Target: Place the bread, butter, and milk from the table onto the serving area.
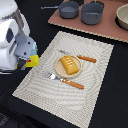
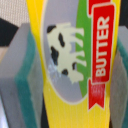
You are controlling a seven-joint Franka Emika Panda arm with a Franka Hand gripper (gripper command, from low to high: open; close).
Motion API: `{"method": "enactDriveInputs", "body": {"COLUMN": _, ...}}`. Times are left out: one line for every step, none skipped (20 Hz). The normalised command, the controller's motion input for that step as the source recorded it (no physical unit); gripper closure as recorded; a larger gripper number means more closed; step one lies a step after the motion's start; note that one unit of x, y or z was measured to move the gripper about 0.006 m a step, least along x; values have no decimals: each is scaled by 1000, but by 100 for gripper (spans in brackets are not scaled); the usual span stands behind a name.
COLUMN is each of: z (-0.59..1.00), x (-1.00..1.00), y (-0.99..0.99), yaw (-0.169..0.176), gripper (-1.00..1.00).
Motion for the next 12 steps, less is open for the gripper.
{"method": "enactDriveInputs", "body": {"z": 0, "x": 983, "y": -426, "yaw": -44, "gripper": 100}}
{"method": "enactDriveInputs", "body": {"z": 0, "x": 1000, "y": -411, "yaw": -41, "gripper": 100}}
{"method": "enactDriveInputs", "body": {"z": 0, "x": 1000, "y": -397, "yaw": -38, "gripper": 100}}
{"method": "enactDriveInputs", "body": {"z": -20, "x": 1000, "y": -371, "yaw": -30, "gripper": 100}}
{"method": "enactDriveInputs", "body": {"z": -46, "x": 1000, "y": -334, "yaw": -17, "gripper": 100}}
{"method": "enactDriveInputs", "body": {"z": -91, "x": 1000, "y": -366, "yaw": -38, "gripper": 100}}
{"method": "enactDriveInputs", "body": {"z": -134, "x": 994, "y": -386, "yaw": -52, "gripper": 100}}
{"method": "enactDriveInputs", "body": {"z": -140, "x": 1000, "y": -366, "yaw": -45, "gripper": 100}}
{"method": "enactDriveInputs", "body": {"z": -146, "x": 1000, "y": -323, "yaw": -42, "gripper": 100}}
{"method": "enactDriveInputs", "body": {"z": -137, "x": 1000, "y": -311, "yaw": -43, "gripper": 100}}
{"method": "enactDriveInputs", "body": {"z": -137, "x": 1000, "y": -326, "yaw": -50, "gripper": 100}}
{"method": "enactDriveInputs", "body": {"z": -131, "x": 1000, "y": -300, "yaw": -46, "gripper": 100}}
